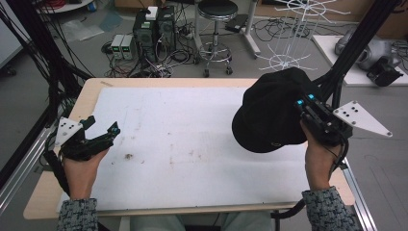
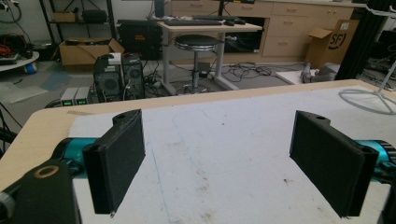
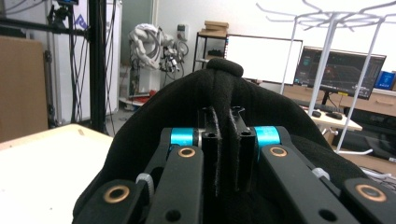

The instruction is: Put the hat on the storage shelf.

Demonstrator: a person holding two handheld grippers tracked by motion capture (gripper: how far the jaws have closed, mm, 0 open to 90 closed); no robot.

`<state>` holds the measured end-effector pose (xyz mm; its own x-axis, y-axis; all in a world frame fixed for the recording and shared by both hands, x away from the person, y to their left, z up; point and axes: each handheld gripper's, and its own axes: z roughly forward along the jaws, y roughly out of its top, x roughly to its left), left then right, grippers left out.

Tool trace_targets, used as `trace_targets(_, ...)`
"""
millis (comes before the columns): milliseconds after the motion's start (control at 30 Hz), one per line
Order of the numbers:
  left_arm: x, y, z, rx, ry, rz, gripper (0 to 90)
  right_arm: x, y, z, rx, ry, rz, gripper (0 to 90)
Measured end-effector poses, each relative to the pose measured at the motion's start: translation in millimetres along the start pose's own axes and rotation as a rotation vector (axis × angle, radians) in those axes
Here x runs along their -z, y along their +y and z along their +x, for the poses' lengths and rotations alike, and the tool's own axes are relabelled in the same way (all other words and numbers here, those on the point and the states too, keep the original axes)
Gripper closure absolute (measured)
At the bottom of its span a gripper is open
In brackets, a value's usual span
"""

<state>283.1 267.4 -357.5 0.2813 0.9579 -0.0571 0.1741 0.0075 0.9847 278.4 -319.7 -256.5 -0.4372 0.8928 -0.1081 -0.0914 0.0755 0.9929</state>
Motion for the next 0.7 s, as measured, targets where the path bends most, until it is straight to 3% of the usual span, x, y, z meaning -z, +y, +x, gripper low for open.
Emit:
trace_targets(467, -0.2, 0.2, 0.2, 0.003, -0.001, 0.0, 18.2, 9.2, 38.4, -11.1, 0.012, -0.009, -0.069, 85.7)
trace_targets(700, -0.3, -0.5, 0.8, 0.003, -0.001, 0.004, 18.4, 10.5, 53.0, -18.2, -0.005, -0.015, -0.093, 85.6)
